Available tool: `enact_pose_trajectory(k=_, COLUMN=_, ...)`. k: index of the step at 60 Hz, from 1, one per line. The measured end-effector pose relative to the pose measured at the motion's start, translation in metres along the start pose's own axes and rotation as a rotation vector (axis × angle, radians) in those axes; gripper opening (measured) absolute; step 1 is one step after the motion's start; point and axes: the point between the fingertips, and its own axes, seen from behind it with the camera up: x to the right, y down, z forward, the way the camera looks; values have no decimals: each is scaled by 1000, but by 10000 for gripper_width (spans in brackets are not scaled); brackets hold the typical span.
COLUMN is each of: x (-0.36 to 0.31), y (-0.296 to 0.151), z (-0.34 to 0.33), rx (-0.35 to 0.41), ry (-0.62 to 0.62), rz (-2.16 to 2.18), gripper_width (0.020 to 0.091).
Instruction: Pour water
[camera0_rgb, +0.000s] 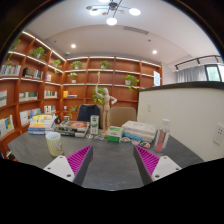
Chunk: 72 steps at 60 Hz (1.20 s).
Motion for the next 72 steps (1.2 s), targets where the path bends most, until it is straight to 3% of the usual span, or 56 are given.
enact_pose_trajectory(k=22, x=115, y=22, z=53, rx=49, ry=39, rz=-30, gripper_width=866)
enact_pose_trajectory(k=37, x=170, y=43, z=118, rx=16, ry=22, rz=44, gripper_width=854)
enact_pose_trajectory(k=46, x=183, y=44, z=150, rx=24, ry=-12, rz=38, gripper_width=689)
enact_pose_trajectory(k=50, x=188, y=47, z=157, rx=22, ry=-22, rz=35, gripper_width=514)
enact_pose_trajectory(k=54, x=203, y=52, z=173, rx=23, ry=-36, rz=48, gripper_width=474)
enact_pose_trajectory(k=60, x=232, y=45, z=206, rx=23, ry=-43, rz=47, gripper_width=358)
enact_pose_trajectory(k=62, x=233, y=45, z=210, rx=21, ry=-40, rz=34, gripper_width=361)
enact_pose_trajectory(k=63, x=234, y=45, z=211, rx=19, ry=-40, rz=24, gripper_width=322)
enact_pose_trajectory(k=72, x=227, y=46, z=203, rx=1, ry=-4, rz=0, gripper_width=320)
